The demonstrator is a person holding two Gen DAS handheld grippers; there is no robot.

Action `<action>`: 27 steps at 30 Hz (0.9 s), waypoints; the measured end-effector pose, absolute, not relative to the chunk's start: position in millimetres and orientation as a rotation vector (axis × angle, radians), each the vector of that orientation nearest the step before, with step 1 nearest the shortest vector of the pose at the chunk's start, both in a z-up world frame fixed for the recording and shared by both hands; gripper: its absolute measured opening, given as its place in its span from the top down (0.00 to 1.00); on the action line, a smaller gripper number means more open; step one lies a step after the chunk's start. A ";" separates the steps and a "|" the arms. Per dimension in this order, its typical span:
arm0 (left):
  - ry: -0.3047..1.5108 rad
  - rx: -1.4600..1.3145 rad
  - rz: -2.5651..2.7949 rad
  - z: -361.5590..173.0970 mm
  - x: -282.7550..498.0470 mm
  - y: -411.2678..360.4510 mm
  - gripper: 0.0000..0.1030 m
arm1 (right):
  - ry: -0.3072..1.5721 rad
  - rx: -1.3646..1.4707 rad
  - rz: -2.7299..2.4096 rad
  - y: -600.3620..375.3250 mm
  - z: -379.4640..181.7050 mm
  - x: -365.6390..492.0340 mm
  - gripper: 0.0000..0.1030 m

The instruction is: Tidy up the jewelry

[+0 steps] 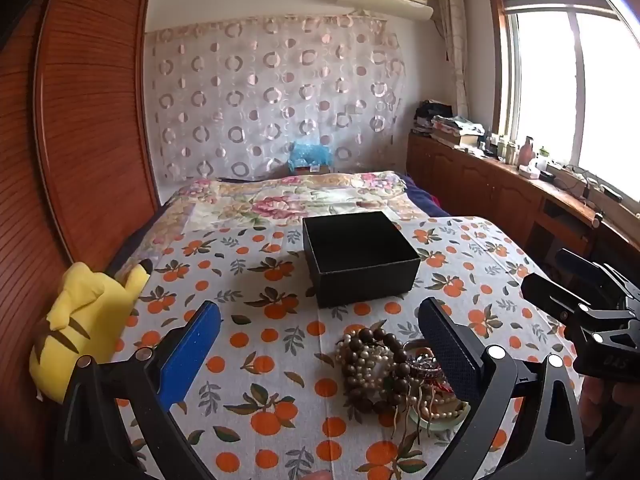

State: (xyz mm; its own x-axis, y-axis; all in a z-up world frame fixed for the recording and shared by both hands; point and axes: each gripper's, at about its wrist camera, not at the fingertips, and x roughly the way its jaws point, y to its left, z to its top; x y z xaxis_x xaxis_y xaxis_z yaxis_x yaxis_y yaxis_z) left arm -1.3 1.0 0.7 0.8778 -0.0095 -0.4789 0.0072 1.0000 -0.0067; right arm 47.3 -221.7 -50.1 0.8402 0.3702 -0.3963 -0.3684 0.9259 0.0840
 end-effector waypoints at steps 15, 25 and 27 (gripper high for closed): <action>0.505 0.000 -0.002 2.1 -0.5 -1.3 0.07 | 0.427 0.015 0.392 -221.4 -49.4 47.8 0.02; 0.503 -0.002 -0.003 2.1 -0.7 -0.7 0.07 | 0.427 0.017 0.392 -221.4 -48.3 47.2 0.02; 0.503 -0.002 -0.003 2.1 -0.7 -0.6 0.07 | 0.426 0.017 0.392 -221.9 -48.0 47.1 0.02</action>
